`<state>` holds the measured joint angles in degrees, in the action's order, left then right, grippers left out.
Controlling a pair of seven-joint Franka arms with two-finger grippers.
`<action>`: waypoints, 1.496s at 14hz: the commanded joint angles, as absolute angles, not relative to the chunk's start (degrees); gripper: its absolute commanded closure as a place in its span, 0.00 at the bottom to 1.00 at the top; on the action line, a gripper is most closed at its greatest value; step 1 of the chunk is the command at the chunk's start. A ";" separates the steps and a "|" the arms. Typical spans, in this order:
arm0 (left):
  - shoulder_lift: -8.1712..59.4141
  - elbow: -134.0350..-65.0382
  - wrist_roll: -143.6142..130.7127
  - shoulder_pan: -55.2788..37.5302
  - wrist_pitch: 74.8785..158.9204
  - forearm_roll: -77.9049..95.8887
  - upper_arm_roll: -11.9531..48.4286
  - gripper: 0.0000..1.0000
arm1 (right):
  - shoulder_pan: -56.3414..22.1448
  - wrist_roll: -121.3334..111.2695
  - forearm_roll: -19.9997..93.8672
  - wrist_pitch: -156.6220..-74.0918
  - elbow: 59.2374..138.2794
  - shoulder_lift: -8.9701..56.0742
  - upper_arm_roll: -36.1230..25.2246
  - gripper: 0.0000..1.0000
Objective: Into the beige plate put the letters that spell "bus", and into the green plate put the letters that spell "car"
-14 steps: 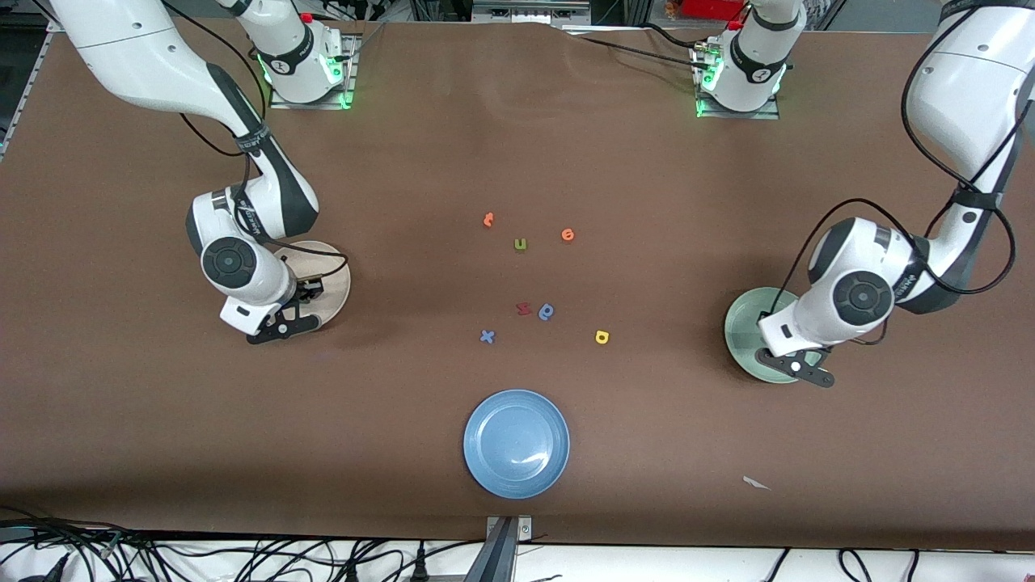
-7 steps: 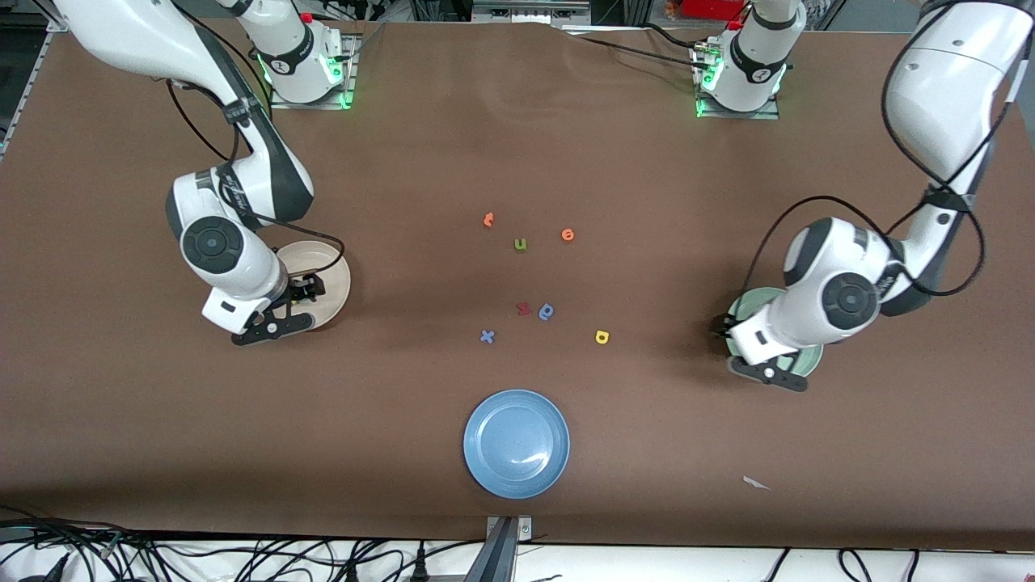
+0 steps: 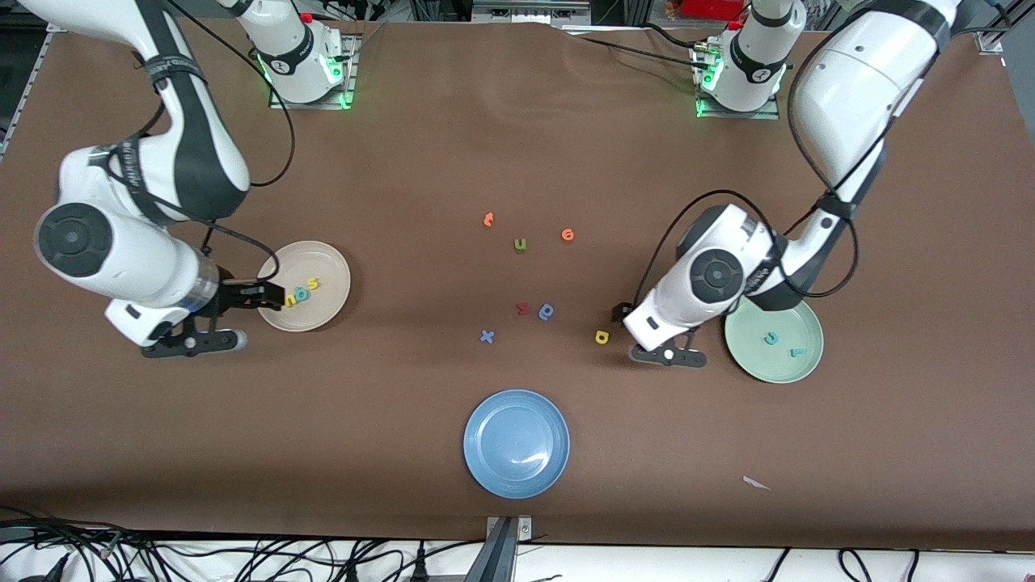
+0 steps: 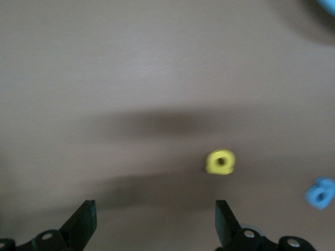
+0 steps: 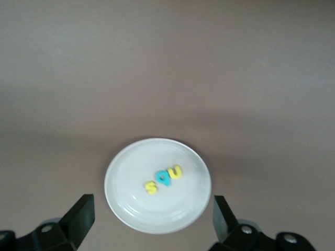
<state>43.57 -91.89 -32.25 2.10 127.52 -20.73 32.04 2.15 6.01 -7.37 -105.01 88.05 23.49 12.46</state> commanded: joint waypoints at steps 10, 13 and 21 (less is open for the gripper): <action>50.80 -83.15 -43.41 -12.13 130.07 -19.95 21.53 0.22 | -1.22 6.33 4.57 -111.86 111.23 -5.33 -1.84 0.00; 51.15 -83.23 -43.86 -12.39 131.04 -20.04 21.45 0.33 | -1.24 5.37 4.13 -110.75 109.88 -5.28 -2.55 0.00; 52.03 -82.27 -44.03 -12.57 131.13 -20.04 20.57 0.53 | -1.58 6.24 -0.53 -96.94 98.96 0.70 -2.02 0.00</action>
<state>50.88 -84.36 -43.85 -11.38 131.29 -20.73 21.67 -1.20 5.88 0.11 -98.53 100.63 -0.15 -1.74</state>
